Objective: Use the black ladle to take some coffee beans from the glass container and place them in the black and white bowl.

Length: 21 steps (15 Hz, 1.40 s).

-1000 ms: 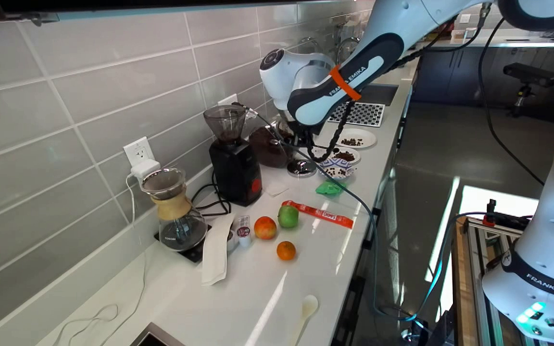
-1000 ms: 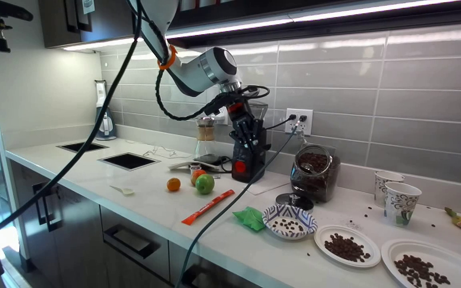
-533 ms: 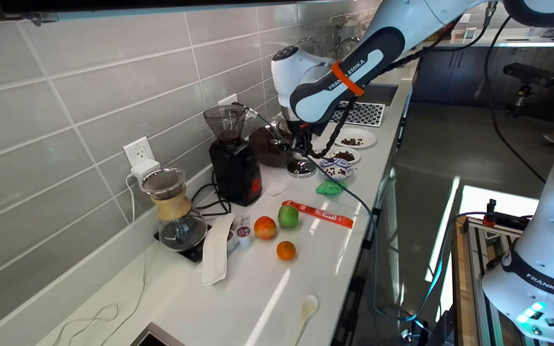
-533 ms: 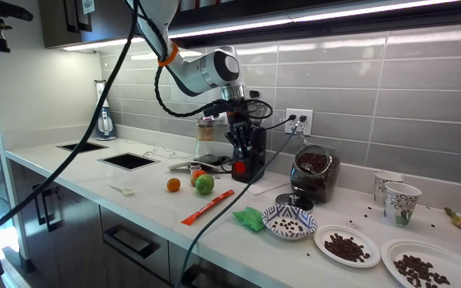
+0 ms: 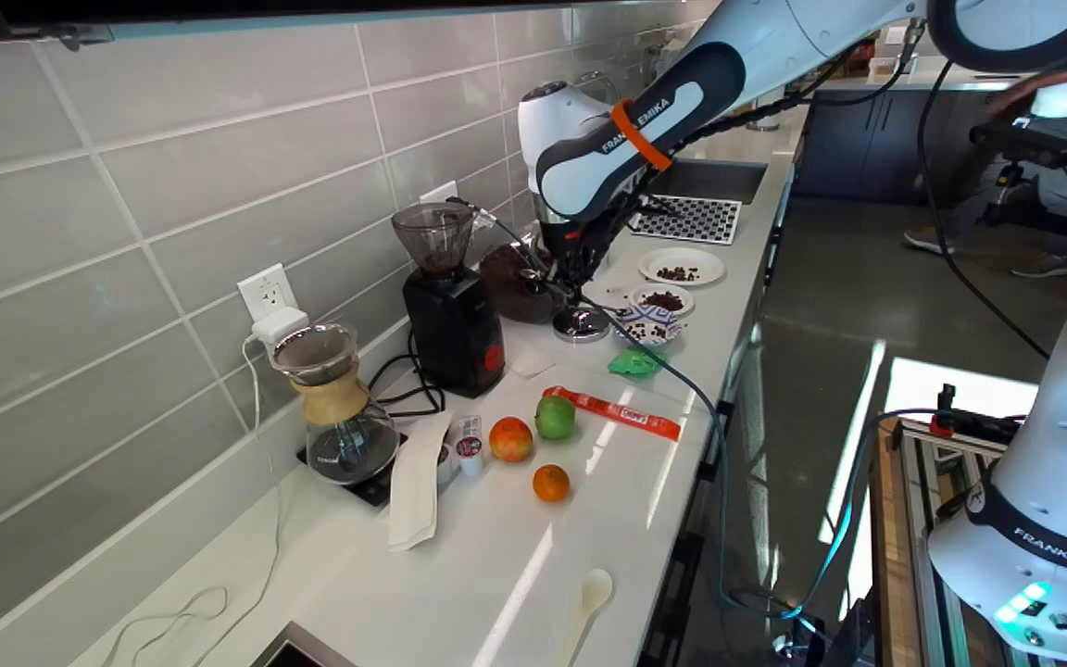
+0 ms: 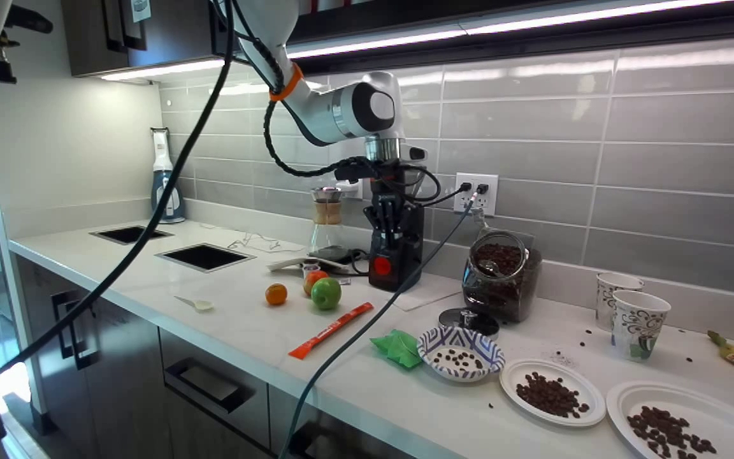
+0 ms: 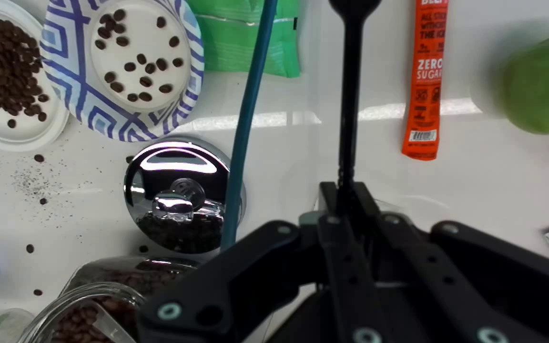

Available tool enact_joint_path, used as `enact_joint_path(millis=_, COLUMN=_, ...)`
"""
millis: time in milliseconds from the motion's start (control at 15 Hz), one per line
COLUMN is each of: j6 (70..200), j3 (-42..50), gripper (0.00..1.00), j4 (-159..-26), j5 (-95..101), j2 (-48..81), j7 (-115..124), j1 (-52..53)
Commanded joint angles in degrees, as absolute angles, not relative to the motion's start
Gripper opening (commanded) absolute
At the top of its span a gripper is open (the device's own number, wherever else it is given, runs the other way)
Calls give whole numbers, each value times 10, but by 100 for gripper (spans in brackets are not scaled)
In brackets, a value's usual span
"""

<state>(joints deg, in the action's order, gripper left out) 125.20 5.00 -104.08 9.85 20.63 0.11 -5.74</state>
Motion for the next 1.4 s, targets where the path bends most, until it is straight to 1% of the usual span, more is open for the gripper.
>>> enact_joint_path(millis=0, j6=1191, j3=43, gripper=2, j4=-952, j5=63, j2=272, j7=-18, j1=-61)
enact_joint_path(millis=200, j6=1161, j3=45, gripper=2, j4=-895, j5=62, j2=316, j7=1, j1=-57)
enact_joint_path(millis=333, j6=1165, j3=47, gripper=2, j4=-865, j5=70, j2=343, j7=-3, j1=-56)
enact_joint_path(millis=1333, j6=1143, j3=48, gripper=2, j4=-706, j5=67, j2=498, j7=-10, j1=-62)
